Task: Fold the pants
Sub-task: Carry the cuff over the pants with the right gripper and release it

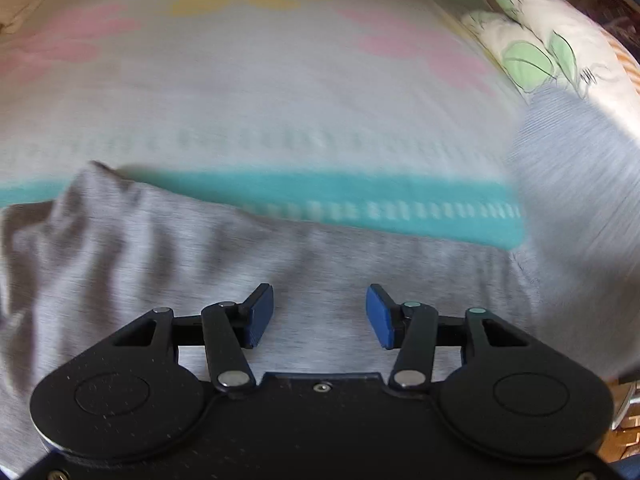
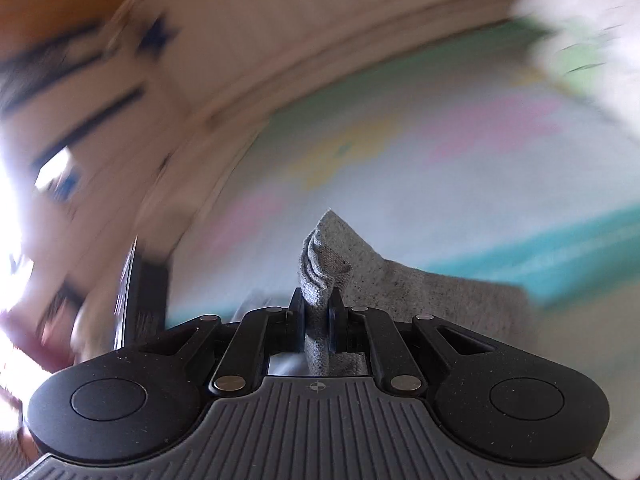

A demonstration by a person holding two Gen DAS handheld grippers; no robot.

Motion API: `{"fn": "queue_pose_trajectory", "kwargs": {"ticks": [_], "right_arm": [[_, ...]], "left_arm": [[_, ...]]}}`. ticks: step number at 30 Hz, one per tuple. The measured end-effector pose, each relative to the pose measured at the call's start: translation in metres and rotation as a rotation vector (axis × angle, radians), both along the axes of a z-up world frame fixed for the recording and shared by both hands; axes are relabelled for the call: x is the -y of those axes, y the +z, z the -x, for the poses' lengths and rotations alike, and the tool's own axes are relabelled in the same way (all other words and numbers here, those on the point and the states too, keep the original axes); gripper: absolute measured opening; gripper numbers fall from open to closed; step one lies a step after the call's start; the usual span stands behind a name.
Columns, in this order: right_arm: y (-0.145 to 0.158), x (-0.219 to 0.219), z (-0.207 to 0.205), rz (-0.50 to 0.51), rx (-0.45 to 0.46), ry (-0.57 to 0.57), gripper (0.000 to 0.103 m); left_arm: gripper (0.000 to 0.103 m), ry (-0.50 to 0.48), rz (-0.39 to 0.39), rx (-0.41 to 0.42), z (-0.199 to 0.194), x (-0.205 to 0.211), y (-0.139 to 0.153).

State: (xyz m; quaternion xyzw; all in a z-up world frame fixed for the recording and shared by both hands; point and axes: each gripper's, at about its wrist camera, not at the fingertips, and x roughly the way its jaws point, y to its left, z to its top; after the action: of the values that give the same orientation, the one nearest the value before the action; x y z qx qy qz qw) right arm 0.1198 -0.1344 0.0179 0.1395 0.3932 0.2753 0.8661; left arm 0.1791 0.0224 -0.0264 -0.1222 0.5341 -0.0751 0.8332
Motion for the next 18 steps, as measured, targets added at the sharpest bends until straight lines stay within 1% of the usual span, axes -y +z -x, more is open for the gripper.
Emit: {"fn": "queue_pose_trajectory", "kwargs": {"ticks": [2, 4, 5, 8, 10, 11, 13, 16, 17, 18], "right_arm": [[-0.015, -0.032, 0.005, 0.055, -0.016, 0.075, 0.010], [-0.025, -0.056, 0.011, 0.109, -0.003, 0.118, 0.010], [-0.029, -0.066, 0.013, 0.127, 0.003, 0.135, 0.010], [-0.038, -0.087, 0.016, 0.172, 0.022, 0.167, 0.010], [-0.043, -0.101, 0.017, 0.206, 0.034, 0.190, 0.010], [-0.044, -0.106, 0.024, 0.226, 0.045, 0.201, 0.010], [-0.044, -0.116, 0.024, 0.264, 0.057, 0.218, 0.010], [-0.053, -0.131, 0.029, 0.326, 0.077, 0.254, 0.010], [-0.055, -0.137, 0.035, 0.343, 0.079, 0.279, 0.011], [-0.058, -0.141, 0.038, 0.356, 0.078, 0.304, 0.015]], "left_arm": [[0.056, 0.021, 0.020, -0.007, 0.001, -0.017, -0.004], [0.056, 0.052, 0.059, -0.005, 0.004, -0.036, -0.008], [0.055, 0.068, 0.063, -0.005, 0.006, -0.044, -0.010], [0.055, 0.109, 0.074, -0.004, 0.014, -0.066, -0.018], [0.055, 0.143, 0.096, -0.023, 0.017, -0.079, -0.025], [0.055, 0.160, 0.105, -0.029, 0.018, -0.085, -0.027], [0.055, 0.172, 0.110, -0.026, 0.023, -0.095, -0.030], [0.055, 0.175, 0.098, -0.004, 0.028, -0.104, -0.029], [0.055, 0.175, 0.088, 0.002, 0.030, -0.106, -0.029], [0.055, 0.177, 0.079, 0.009, 0.032, -0.109, -0.028]]}}
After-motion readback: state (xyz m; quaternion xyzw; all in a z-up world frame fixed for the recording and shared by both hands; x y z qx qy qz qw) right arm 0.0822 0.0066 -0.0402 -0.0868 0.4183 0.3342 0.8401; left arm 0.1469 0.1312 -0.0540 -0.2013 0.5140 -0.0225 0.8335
